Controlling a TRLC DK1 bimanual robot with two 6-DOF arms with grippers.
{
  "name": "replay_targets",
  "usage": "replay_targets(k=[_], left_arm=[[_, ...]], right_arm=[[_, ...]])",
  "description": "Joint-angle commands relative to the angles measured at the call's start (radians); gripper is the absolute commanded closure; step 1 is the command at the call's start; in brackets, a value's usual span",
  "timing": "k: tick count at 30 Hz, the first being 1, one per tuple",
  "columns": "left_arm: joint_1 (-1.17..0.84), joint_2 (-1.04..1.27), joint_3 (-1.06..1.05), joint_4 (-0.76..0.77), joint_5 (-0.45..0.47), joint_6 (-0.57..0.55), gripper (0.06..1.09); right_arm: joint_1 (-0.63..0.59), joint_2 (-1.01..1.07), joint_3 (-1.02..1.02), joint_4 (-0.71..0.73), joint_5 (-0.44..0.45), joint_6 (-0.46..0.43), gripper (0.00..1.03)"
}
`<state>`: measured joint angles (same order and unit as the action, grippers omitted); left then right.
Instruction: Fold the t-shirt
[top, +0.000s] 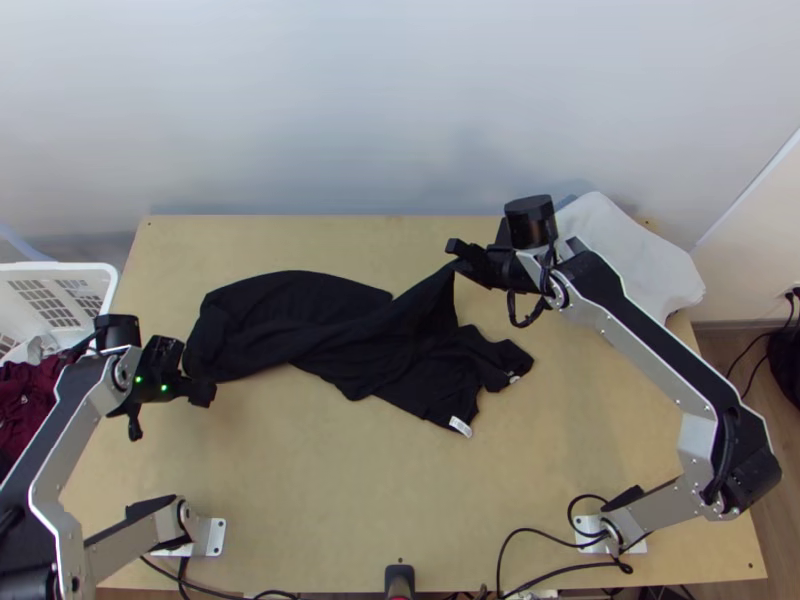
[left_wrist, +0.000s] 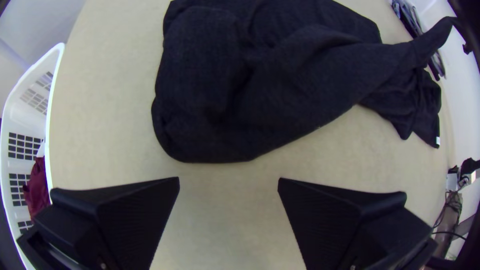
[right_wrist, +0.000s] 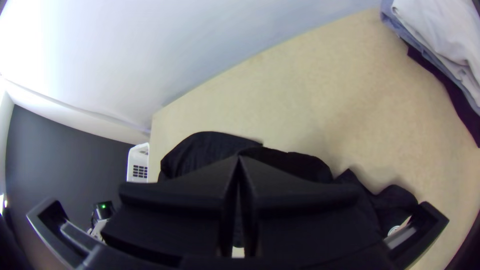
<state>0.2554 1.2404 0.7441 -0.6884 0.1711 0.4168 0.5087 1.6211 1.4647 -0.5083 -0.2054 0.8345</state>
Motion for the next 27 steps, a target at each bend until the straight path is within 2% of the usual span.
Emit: replay_targets(k=[1,4,6,9,10,15,17,23,27], left_arm=[[0.004,0.067,-0.006,0.032,-0.002,-0.024,0.13],[-0.004,0.114,0.001,0.069,-0.004,-0.041,0.14],[-0.004,0.143,0.003,0.101,-0.004,-0.046,0.20],[-0.005,0.186,0.011,0.118,-0.002,-0.052,0.21],[-0.007,0.189,0.011,0.130,-0.002,-0.053,0.26],[-0.015,0.177,-0.003,0.214,0.034,-0.079,0.77],[-0.015,0.169,-0.002,0.268,0.044,-0.101,1.06],[-0.015,0.131,0.112,0.233,0.071,-0.185,1.05],[-0.031,0.091,0.264,0.168,0.076,-0.280,1.05]], right_arm=[[0.007,-0.047,-0.029,0.017,0.009,0.023,1.00],[0.007,-0.052,-0.038,0.017,0.011,0.021,1.00],[0.007,-0.055,-0.041,0.017,0.009,0.021,1.00],[0.013,-0.063,-0.044,0.017,0.009,0.014,1.00],[0.014,-0.067,-0.047,0.017,0.011,0.014,1.00],[0.024,-0.096,-0.083,0.021,0.015,0.005,1.00],[0.024,-0.102,-0.092,0.022,0.017,0.002,1.00],[0.022,-0.135,-0.099,0.021,0.040,-0.006,1.00],[0.031,-0.161,-0.098,0.022,0.095,-0.066,1.00]])
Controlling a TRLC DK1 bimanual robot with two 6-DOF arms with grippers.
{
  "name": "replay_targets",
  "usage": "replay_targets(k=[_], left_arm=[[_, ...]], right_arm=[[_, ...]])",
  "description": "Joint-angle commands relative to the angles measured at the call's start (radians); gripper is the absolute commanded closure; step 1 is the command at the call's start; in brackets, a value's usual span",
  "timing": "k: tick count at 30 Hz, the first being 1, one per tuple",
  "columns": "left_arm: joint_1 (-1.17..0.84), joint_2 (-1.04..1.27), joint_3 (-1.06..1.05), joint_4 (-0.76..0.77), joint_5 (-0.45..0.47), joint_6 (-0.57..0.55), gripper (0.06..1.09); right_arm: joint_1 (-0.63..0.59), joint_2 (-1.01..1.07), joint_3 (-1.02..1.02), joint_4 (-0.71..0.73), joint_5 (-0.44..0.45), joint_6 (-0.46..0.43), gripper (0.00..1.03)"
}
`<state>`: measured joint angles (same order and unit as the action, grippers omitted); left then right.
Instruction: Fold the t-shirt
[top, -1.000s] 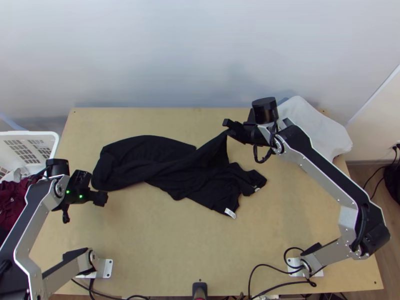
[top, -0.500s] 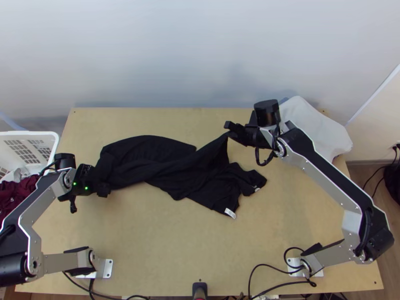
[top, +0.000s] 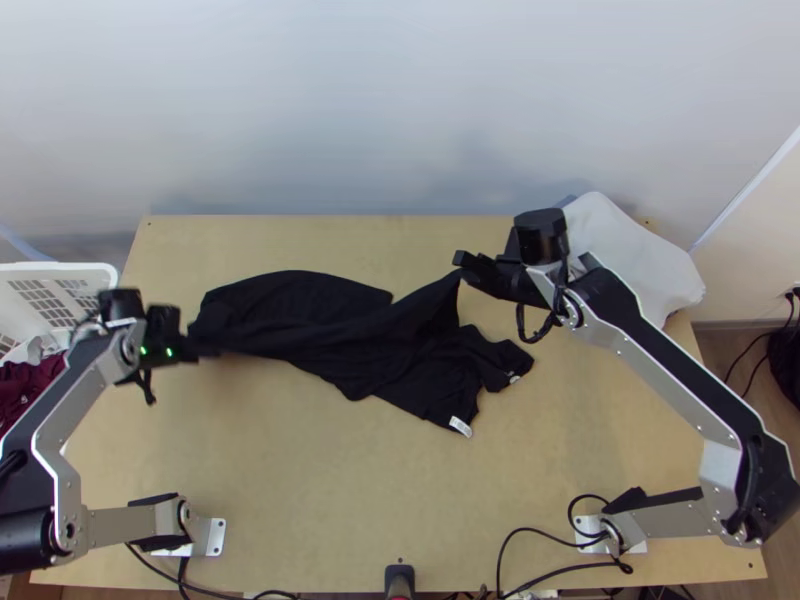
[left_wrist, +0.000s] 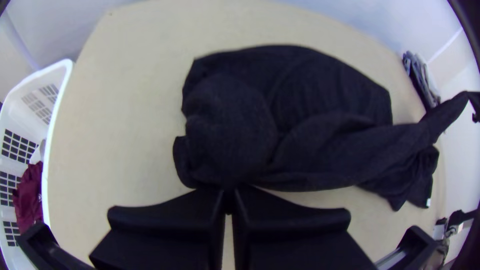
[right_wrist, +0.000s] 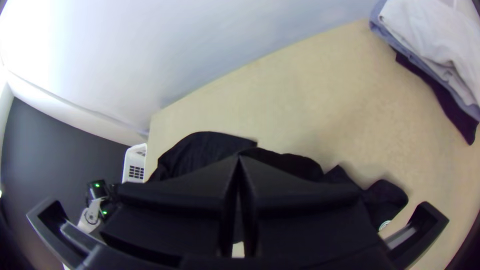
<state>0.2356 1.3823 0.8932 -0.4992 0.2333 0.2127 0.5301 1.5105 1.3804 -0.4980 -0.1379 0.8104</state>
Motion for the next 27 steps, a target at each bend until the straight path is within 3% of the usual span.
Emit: replay_targets(k=[1,4,8,11,17,23,27], left_arm=[[-0.016,-0.058,0.150,-0.030,0.014,-0.099,1.05],[-0.019,-0.072,0.263,-0.061,0.012,-0.164,1.05],[-0.022,-0.068,0.394,-0.084,-0.015,-0.231,1.05],[-0.022,-0.049,0.481,-0.093,-0.052,-0.265,1.05],[-0.018,-0.019,0.659,-0.091,-0.124,-0.342,1.05],[-0.010,0.015,0.860,-0.071,-0.187,-0.391,1.05],[-0.012,0.043,0.971,-0.067,-0.200,-0.391,1.05]], right_arm=[[0.010,-0.058,-0.012,0.015,0.049,-0.070,1.00],[0.002,-0.096,-0.018,0.088,0.072,-0.112,1.00],[-0.021,-0.138,-0.011,0.251,0.256,-0.278,1.00],[-0.065,-0.136,0.045,0.325,0.270,-0.326,1.00],[-0.094,-0.111,0.161,0.381,0.274,-0.508,1.00],[-0.162,-0.090,0.193,0.567,0.281,-0.521,1.00],[-0.177,-0.039,0.296,0.495,0.277,-0.533,1.00]])
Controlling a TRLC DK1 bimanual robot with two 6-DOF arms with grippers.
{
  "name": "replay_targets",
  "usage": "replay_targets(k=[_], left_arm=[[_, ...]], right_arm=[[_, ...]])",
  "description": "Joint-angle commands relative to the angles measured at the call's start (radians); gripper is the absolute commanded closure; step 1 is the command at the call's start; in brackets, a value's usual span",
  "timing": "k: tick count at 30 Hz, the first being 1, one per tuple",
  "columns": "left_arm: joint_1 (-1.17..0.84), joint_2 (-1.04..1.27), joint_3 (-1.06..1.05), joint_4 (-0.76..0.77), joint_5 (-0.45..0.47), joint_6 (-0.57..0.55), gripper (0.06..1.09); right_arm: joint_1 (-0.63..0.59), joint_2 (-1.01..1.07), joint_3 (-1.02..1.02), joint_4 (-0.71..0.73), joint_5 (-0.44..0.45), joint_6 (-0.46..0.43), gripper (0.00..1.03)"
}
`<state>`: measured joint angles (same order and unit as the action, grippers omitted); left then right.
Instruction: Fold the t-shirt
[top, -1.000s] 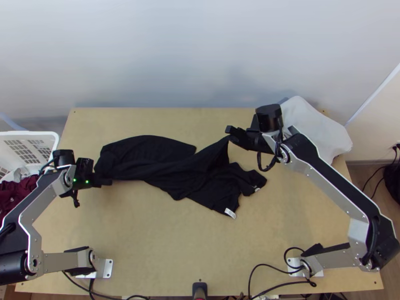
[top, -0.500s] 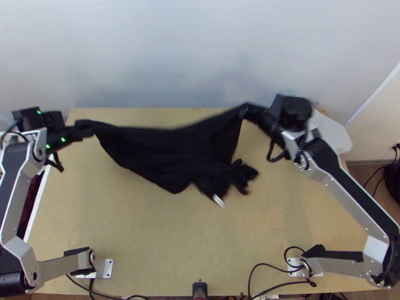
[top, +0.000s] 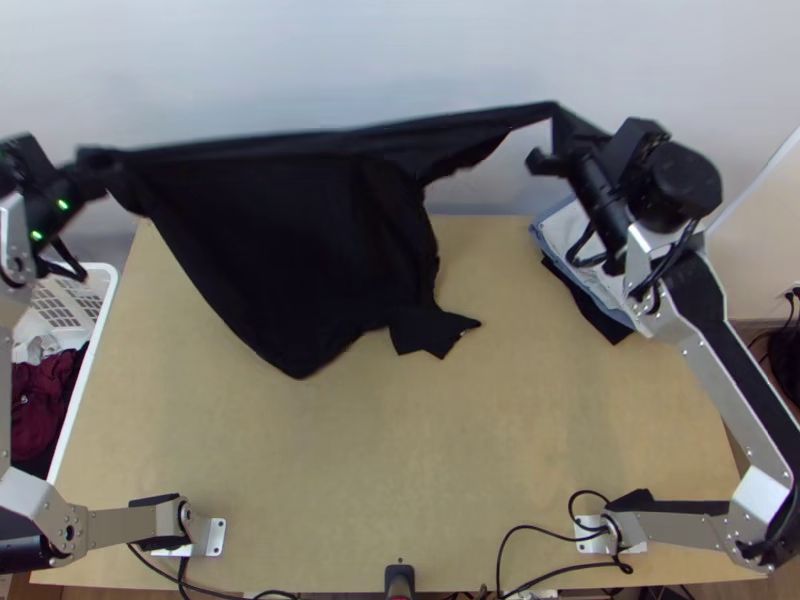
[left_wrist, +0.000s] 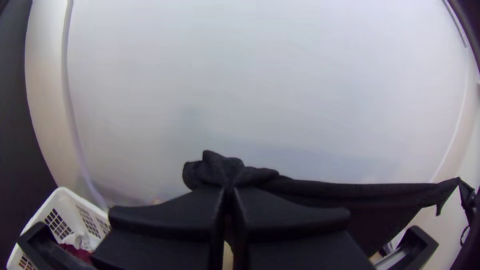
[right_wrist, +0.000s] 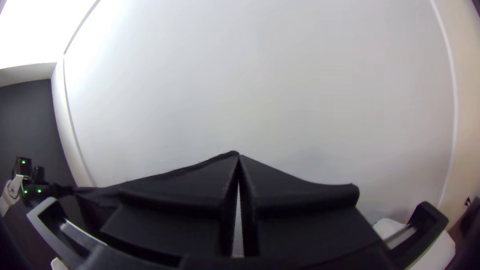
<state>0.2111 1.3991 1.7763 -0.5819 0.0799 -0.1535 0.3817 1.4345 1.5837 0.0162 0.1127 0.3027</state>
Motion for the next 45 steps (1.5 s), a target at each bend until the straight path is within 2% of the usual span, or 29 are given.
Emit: replay_targets(k=[1,9,12,16,20,25,30,35,40,45], left_arm=[[0.011,0.034,0.112,0.016,-0.046,-0.027,1.05],[-0.006,0.149,0.373,0.010,-0.072,-0.024,1.05],[-0.032,0.187,0.476,0.016,-0.114,-0.014,1.05],[-0.078,0.158,0.488,0.093,-0.170,0.025,1.05],[-0.118,0.126,0.463,0.040,-0.175,0.034,1.05],[-0.151,0.040,0.262,-0.087,-0.172,0.011,1.05],[-0.154,-0.150,-0.137,-0.090,-0.095,0.011,1.05],[-0.151,-0.310,-0.474,-0.084,-0.074,0.035,1.05],[-0.154,-0.396,-0.675,-0.082,-0.072,0.040,1.05],[-0.154,-0.411,-0.799,-0.027,-0.072,0.034,1.05]], right_arm=[[-0.029,0.055,0.127,-0.050,0.027,-0.034,1.00],[-0.064,0.162,0.352,-0.084,0.027,-0.050,1.00],[-0.063,0.188,0.449,-0.084,0.028,-0.065,1.00],[-0.053,0.190,0.559,-0.085,0.030,-0.074,1.00],[-0.007,0.144,0.558,-0.183,0.028,-0.076,1.00],[0.056,0.000,0.305,-0.229,0.027,-0.073,1.00],[0.097,-0.160,0.045,-0.254,0.027,-0.063,1.00],[0.114,-0.304,-0.176,-0.306,0.025,-0.019,1.00],[0.155,-0.413,-0.404,-0.334,-0.007,0.056,1.00],[0.194,-0.371,-0.570,-0.297,-0.048,0.124,1.00]])
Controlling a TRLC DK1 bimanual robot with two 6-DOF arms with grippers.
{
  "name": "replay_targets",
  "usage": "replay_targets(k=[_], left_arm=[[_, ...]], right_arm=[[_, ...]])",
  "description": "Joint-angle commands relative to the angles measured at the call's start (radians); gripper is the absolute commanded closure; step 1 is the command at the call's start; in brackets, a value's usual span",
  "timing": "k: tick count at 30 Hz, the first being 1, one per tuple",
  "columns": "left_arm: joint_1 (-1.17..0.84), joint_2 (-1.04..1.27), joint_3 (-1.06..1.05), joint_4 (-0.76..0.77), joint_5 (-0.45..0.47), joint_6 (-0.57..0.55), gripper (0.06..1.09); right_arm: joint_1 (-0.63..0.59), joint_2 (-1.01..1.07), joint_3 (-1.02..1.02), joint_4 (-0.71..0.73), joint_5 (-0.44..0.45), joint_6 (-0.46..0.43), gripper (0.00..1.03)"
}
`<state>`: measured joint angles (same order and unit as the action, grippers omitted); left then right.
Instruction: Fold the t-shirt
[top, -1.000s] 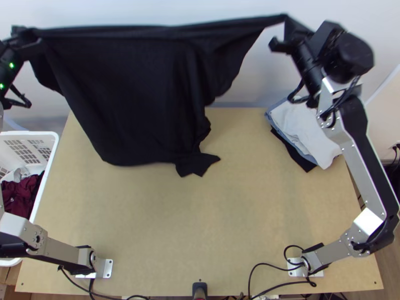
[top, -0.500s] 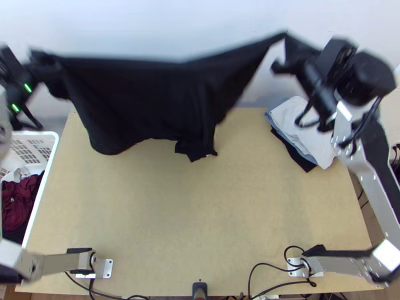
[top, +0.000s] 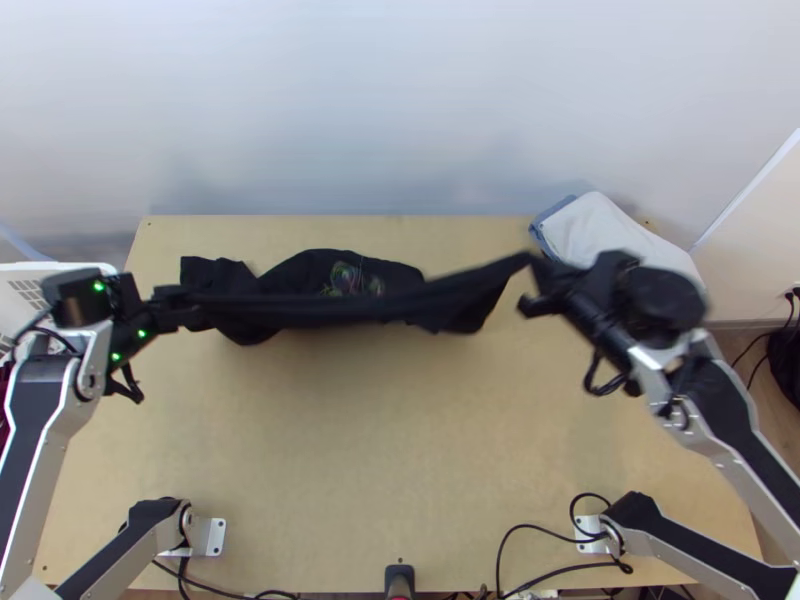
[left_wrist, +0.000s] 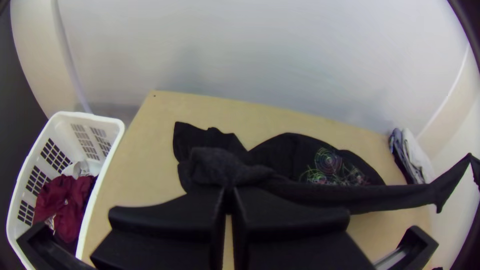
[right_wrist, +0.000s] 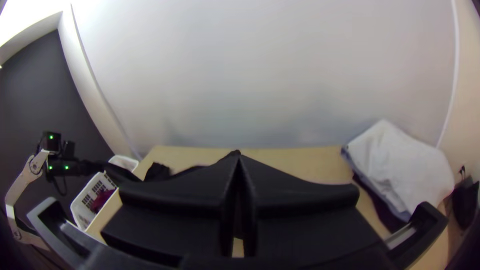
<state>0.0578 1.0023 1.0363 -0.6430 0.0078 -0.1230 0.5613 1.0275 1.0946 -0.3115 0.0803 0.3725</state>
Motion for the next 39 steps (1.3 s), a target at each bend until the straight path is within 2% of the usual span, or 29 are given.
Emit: replay_targets(k=[1,8,11,22,23,25,27,29,30,33,34,36,39], left_arm=[[-0.003,-0.014,-0.070,0.040,0.000,0.000,1.05],[-0.001,-0.007,-0.084,0.054,0.000,-0.003,1.05],[0.000,-0.001,-0.088,0.060,-0.002,-0.001,1.05],[-0.003,0.025,-0.108,0.088,-0.003,-0.017,1.05],[-0.004,0.027,-0.108,0.094,-0.003,-0.021,1.05],[-0.009,0.033,-0.104,0.100,-0.005,-0.021,1.05],[-0.009,0.038,-0.099,0.100,-0.006,-0.021,1.05],[-0.009,0.039,-0.101,0.100,-0.008,-0.020,1.05],[-0.009,0.039,-0.104,0.100,-0.008,-0.020,1.05],[-0.009,0.044,-0.116,0.103,-0.008,-0.021,1.05],[-0.009,0.044,-0.120,0.108,-0.008,-0.023,1.05],[-0.010,0.048,-0.125,0.114,-0.008,-0.024,1.05],[-0.012,0.056,-0.122,0.128,-0.008,-0.024,1.05]], right_arm=[[0.014,0.063,-0.102,0.051,-0.030,0.072,1.00],[0.117,0.256,-0.164,0.141,-0.085,0.149,1.00],[0.138,0.338,-0.174,0.232,-0.086,0.183,1.00],[0.017,0.747,0.103,0.417,-0.085,0.181,1.00],[0.012,0.766,0.116,0.428,-0.085,0.181,0.90],[0.009,0.764,0.120,0.428,-0.085,0.190,0.53],[0.000,0.734,0.120,0.420,-0.083,0.192,0.35],[-0.008,0.689,0.142,0.344,-0.082,0.192,0.19],[-0.017,0.678,0.177,0.272,-0.079,0.194,0.15],[-0.052,0.646,0.300,-0.029,-0.090,0.187,0.15],[-0.067,0.634,0.314,-0.093,-0.128,0.197,0.15],[-0.083,0.599,0.314,-0.175,-0.163,0.221,0.15],[-0.083,0.554,0.261,-0.247,-0.165,0.158,0.15]])
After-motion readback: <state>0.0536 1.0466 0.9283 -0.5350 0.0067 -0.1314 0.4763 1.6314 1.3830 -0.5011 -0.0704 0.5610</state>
